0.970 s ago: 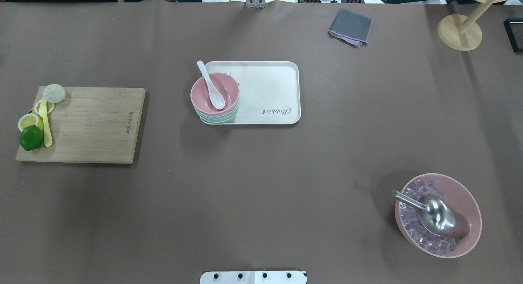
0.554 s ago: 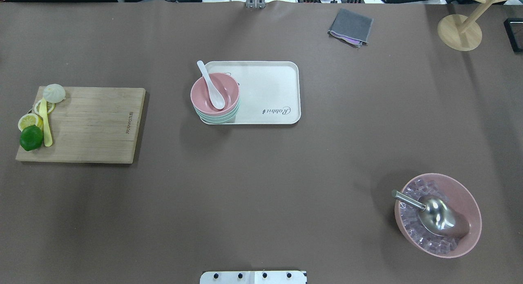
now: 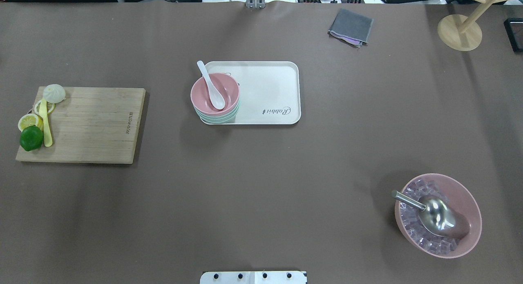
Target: Stack pink bowl on green and place spoon
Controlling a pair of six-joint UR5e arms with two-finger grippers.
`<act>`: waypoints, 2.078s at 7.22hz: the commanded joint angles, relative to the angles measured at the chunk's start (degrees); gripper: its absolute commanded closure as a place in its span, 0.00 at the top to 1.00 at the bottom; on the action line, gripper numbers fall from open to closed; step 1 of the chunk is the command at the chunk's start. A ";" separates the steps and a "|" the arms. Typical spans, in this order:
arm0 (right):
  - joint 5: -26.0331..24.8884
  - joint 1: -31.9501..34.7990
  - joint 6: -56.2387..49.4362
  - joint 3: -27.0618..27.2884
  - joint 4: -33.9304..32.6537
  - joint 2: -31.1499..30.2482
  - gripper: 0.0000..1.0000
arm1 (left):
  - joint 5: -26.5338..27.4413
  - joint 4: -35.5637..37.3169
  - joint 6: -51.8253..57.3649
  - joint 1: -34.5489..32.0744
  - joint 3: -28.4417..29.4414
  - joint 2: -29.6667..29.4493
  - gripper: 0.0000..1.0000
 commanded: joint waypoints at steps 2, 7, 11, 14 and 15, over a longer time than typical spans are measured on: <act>0.00 0.00 0.09 0.05 0.01 0.00 1.00 | -0.15 -1.74 0.13 0.06 -3.06 2.40 0.99; -0.18 0.00 0.71 0.04 0.10 -0.70 1.00 | 0.20 -1.65 0.04 0.15 -2.71 2.49 0.99; -0.26 -0.09 0.62 0.13 0.19 -2.20 1.00 | 0.11 -1.74 0.04 0.23 -2.88 2.49 0.99; -0.26 -0.09 0.62 0.48 0.28 -3.16 1.00 | 0.20 -1.74 0.04 0.23 -2.88 2.49 0.99; -0.26 -0.09 0.62 0.22 3.06 -3.86 1.00 | 0.20 -1.74 0.04 0.24 -2.88 2.49 0.99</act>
